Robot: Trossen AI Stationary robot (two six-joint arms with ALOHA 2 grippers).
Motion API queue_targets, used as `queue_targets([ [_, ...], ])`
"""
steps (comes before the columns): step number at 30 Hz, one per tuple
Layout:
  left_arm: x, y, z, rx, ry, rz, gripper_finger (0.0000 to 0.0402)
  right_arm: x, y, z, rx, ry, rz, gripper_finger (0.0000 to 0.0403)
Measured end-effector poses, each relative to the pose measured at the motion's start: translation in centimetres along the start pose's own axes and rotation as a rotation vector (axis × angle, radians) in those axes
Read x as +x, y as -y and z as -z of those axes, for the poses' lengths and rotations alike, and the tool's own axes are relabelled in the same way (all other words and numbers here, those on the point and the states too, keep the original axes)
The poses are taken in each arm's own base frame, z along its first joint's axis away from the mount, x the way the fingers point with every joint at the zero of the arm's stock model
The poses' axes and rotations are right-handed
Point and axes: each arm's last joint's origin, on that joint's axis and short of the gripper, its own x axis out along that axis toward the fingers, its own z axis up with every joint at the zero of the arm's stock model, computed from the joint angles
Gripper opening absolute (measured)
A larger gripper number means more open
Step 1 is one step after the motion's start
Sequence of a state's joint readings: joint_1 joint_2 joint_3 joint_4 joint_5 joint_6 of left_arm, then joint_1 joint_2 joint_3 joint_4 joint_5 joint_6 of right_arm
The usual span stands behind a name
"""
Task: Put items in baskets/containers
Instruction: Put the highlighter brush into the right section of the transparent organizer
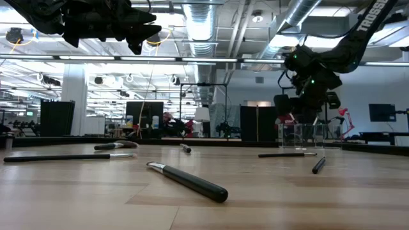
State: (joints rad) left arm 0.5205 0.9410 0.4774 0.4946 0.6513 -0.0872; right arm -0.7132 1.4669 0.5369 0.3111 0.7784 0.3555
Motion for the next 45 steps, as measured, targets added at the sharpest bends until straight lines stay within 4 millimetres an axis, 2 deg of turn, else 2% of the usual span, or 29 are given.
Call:
queue_targets([
  [5, 0.4, -0.3, 0.6, -0.019, -0.026, -0.003, 0.0160, -2.5, -0.4, -1.2, -0.037, 0.072, -0.024, 0.0093],
  [12, 1.2, -1.0, 1.4, -0.030, -0.040, -0.004, 0.0160, -7.7, -1.4, -2.6, -0.031, 0.162, -0.221, 0.0093],
  [16, 1.6, -1.3, 1.3, -0.032, -0.043, -0.004, 0.0160, -10.2, -2.2, -2.4, -0.059, 0.184, -0.348, 0.0093],
  [21, 2.1, -1.1, 0.9, 0.036, -0.030, 0.002, 0.0160, -12.0, -3.4, -1.3, -0.085, 0.165, -0.460, 0.0093],
  [27, 2.5, -0.8, 0.1, 0.179, 0.044, -0.150, 0.0160, -12.6, -3.8, -1.3, -0.140, 0.204, -0.487, 0.0092],
  [30, 2.6, -0.8, -0.1, 0.195, 0.068, -0.239, 0.0160, -12.6, -3.8, -1.8, -0.159, 0.185, -0.625, 0.0084],
  [33, 2.9, -0.5, -0.2, 0.197, 0.079, -0.233, 0.0160, -12.3, -3.4, -2.6, -0.142, 0.179, -0.708, 0.0075],
  [37, 3.4, 0.0, 0.1, 0.155, 0.079, -0.217, 0.0160, -11.9, -2.8, -4.0, -0.110, 0.154, -0.773, 0.0067],
  [45, 4.9, -0.6, 2.4, -0.028, 0.007, -0.333, 0.0160, -11.7, -3.4, -3.3, -0.138, 0.105, -0.816, 0.0065],
])
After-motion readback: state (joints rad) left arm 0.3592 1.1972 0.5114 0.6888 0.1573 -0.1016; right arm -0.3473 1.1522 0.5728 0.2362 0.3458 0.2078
